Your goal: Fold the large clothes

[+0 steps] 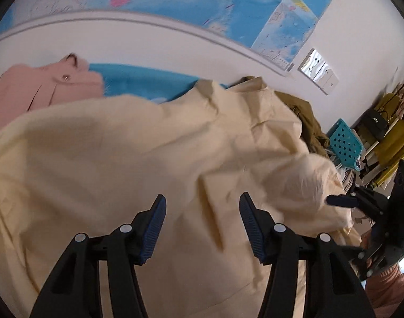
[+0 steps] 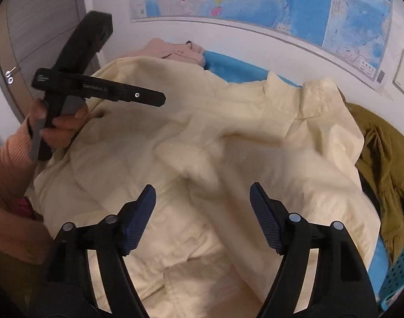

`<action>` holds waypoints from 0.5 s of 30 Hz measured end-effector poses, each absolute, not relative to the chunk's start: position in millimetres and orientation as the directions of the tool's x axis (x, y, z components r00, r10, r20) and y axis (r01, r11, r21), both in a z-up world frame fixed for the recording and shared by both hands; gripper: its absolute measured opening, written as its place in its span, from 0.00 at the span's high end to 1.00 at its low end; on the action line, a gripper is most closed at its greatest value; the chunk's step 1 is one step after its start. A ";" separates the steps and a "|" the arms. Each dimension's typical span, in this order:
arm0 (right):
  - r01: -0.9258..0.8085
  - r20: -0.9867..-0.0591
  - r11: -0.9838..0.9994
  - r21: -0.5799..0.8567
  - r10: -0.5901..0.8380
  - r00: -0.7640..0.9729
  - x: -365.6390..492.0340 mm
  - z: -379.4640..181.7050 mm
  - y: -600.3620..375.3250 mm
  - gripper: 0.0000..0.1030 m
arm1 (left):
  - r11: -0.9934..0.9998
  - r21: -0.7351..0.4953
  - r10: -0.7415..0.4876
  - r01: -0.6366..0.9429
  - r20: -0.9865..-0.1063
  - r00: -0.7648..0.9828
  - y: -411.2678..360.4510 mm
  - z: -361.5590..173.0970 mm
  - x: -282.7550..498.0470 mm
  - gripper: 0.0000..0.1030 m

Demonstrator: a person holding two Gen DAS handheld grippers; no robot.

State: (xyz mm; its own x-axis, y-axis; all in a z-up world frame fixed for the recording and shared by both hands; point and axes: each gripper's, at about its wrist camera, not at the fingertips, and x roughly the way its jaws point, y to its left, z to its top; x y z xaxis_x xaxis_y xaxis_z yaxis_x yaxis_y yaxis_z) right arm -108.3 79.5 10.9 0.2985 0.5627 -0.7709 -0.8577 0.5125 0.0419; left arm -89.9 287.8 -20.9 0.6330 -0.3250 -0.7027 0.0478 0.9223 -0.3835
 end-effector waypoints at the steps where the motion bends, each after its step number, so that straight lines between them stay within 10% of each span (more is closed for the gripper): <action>1: -0.856 -0.758 0.514 0.050 0.578 0.302 -109.6 16.5 68.2 0.30 | 0.925 -0.376 -0.324 0.053 -0.707 0.628 289.0 -22.6 -91.7 0.42; 10: -0.525 -0.703 0.821 0.223 0.509 0.497 -37.4 28.1 -69.5 0.27 | 0.950 -0.256 -0.311 0.178 -0.790 0.529 238.7 -41.6 -72.5 0.22; 15: -0.349 -0.731 0.832 0.431 0.549 0.406 8.0 -18.6 -119.3 0.18 | 0.960 -0.242 -0.278 0.138 -0.845 0.457 227.7 -59.8 -45.6 0.49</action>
State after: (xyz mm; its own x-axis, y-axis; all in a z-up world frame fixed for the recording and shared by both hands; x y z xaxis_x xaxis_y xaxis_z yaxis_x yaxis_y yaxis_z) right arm 8.0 -119.3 -18.6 0.4059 0.5486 -0.7309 -0.3493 0.8322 0.4306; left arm -45.6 227.7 -59.8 0.4566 -0.2784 -0.8450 0.1382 0.9604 -0.2418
